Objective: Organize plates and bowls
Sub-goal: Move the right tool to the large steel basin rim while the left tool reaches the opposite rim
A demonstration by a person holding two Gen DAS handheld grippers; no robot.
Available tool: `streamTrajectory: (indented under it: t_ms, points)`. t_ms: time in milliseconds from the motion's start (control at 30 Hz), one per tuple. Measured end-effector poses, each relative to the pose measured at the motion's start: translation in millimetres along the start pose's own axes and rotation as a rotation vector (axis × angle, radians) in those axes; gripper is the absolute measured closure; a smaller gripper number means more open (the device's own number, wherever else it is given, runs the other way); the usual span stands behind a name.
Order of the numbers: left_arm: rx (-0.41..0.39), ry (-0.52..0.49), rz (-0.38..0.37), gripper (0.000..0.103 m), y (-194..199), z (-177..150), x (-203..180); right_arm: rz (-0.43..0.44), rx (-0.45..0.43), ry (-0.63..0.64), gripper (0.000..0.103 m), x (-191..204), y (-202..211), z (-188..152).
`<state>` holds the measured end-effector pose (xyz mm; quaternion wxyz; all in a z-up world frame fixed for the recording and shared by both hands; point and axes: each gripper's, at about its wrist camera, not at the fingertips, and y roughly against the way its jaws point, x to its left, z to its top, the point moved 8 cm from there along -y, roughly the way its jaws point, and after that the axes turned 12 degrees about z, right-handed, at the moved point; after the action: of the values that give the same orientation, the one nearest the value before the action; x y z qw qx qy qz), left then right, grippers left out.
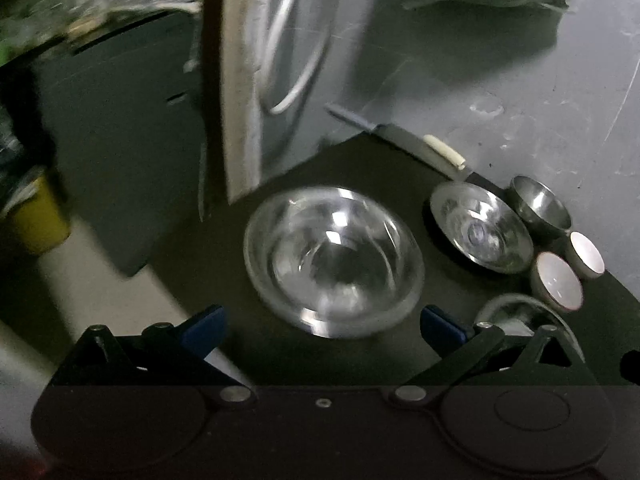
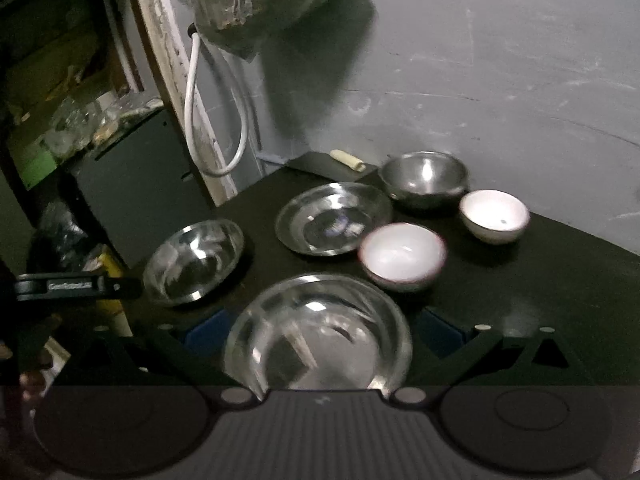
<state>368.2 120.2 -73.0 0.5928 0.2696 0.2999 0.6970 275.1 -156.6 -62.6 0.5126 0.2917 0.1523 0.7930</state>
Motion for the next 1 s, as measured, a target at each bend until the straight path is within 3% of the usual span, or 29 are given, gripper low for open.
streamTrajectory:
  t_ms: [233,400,633,833,1000]
  points:
    - [-0.036,-0.127,-0.077,0.001,-66,63,19,-0.019,-0.001,-0.010,0.000,43,-70,29]
    - [0.025,-0.165,-0.106,0.001,-99,73,28,-0.001,0.045,0.024,0.000,62,-115,36]
    - [0.125,-0.186,-0.150,0.002,-125,59,31,0.013,0.136,0.070,0.002,74,-167,29]
    - [0.197,-0.162,-0.176,0.016,-133,47,31,0.021,0.181,0.062,0.016,74,-195,25]
    - [0.219,-0.143,-0.182,0.033,-135,43,29,0.033,0.211,0.058,0.039,72,-212,21]
